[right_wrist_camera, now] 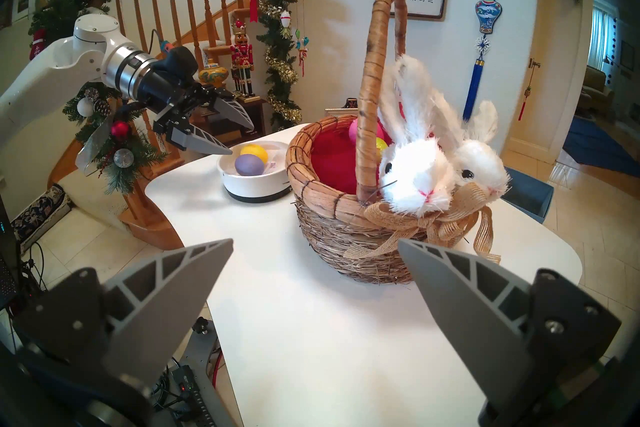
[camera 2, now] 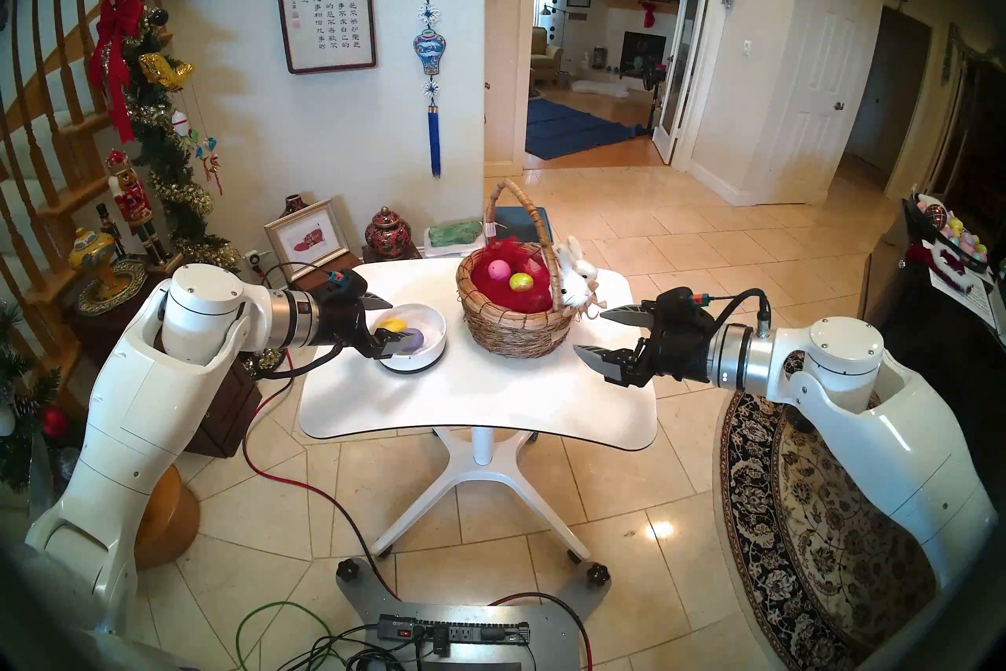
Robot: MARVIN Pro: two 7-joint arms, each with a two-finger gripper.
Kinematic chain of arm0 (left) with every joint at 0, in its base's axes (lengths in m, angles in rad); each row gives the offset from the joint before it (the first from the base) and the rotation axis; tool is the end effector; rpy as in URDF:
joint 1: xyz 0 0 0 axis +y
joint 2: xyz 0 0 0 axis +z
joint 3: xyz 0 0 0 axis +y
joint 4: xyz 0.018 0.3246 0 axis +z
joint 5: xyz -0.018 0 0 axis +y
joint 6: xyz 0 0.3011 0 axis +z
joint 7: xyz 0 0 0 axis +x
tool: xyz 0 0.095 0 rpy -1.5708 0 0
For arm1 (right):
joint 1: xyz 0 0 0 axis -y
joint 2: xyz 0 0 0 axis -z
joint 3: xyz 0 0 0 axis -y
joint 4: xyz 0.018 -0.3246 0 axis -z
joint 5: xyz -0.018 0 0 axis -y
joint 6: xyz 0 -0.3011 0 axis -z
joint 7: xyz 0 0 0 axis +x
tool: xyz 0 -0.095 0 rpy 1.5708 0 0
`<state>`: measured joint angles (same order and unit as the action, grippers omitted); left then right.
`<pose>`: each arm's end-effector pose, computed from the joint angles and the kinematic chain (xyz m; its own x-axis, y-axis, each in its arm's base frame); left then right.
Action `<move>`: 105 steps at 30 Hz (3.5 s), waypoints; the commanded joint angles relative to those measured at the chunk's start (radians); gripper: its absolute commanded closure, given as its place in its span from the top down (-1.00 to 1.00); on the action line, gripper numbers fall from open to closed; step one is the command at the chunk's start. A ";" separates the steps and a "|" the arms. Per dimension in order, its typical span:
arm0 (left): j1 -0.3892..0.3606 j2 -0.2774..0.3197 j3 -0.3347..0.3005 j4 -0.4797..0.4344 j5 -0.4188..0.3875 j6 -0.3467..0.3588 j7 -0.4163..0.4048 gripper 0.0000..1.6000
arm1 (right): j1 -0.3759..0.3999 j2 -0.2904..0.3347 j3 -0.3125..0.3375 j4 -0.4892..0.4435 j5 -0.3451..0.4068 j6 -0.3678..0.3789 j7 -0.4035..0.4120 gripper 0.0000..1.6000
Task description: Put easter egg into basket
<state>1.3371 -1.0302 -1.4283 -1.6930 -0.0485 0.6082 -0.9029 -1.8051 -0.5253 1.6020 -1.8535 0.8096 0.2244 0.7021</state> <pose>0.4271 0.0599 -0.2566 0.2832 -0.4777 0.8316 -0.7744 -0.6254 -0.0955 0.3296 -0.1571 -0.2227 0.2282 0.2582 0.9387 0.7891 -0.6138 -0.0230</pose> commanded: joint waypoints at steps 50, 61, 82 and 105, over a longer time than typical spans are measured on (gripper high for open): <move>-0.103 0.007 0.083 0.088 0.088 -0.036 -0.054 1.00 | 0.002 0.002 0.009 -0.001 0.002 -0.002 -0.001 1.00; -0.104 0.002 0.083 0.094 0.098 -0.040 -0.056 0.81 | 0.001 0.002 0.009 -0.001 0.002 -0.002 -0.001 1.00; -0.093 0.003 0.085 0.086 0.110 -0.049 -0.069 0.31 | 0.001 0.002 0.009 -0.001 0.002 -0.002 -0.001 1.00; -0.093 -0.002 0.101 0.089 0.132 -0.052 -0.078 0.43 | 0.001 0.002 0.009 -0.001 0.002 -0.002 -0.001 1.00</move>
<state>1.2549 -1.0288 -1.3323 -1.5984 0.0797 0.5573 -0.9819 -1.8051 -0.5252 1.6021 -1.8535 0.8098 0.2243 0.7020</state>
